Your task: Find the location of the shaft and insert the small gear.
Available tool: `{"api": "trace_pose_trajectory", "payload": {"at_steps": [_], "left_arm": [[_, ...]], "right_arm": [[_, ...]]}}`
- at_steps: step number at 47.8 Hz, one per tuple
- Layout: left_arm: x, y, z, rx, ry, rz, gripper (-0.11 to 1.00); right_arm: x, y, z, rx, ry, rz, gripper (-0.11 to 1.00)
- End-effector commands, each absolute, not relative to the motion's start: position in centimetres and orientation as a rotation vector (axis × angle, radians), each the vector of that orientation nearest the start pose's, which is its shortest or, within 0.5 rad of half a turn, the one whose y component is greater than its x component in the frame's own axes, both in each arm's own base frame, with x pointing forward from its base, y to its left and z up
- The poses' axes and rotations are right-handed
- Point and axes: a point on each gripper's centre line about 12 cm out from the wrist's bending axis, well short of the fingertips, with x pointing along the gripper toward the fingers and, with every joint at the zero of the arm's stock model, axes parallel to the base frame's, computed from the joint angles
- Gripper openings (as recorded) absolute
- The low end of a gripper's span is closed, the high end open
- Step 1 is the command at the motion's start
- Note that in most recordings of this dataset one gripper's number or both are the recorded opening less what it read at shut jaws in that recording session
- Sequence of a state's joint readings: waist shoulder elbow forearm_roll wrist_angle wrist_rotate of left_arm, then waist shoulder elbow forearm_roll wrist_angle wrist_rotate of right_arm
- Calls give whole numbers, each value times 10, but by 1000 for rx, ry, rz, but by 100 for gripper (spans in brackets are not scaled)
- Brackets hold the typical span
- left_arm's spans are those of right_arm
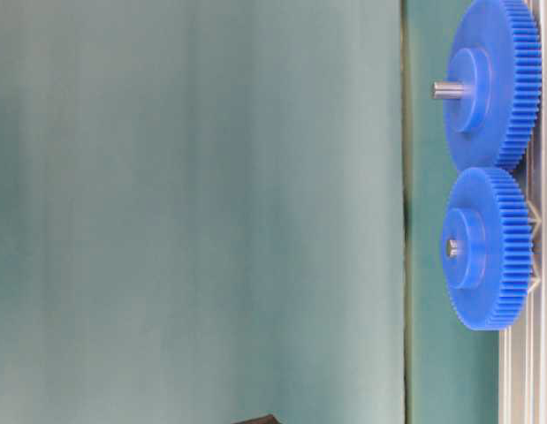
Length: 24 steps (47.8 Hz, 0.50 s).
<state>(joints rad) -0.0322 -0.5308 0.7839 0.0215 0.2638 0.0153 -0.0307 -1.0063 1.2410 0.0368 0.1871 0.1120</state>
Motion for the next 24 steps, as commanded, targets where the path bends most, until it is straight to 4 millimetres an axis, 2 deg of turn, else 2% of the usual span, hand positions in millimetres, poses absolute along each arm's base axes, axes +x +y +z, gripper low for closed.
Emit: {"api": "trace_pose_trajectory", "payload": {"at_steps": [1,24], "left_arm": [[292,-10,291,50,479,-38,46],[290,-10,285,48,482,-38,46]], "right_arm": [[180,-5,225,163,404,-56,13],[181,-5,226,162,399,-57,13]]}}
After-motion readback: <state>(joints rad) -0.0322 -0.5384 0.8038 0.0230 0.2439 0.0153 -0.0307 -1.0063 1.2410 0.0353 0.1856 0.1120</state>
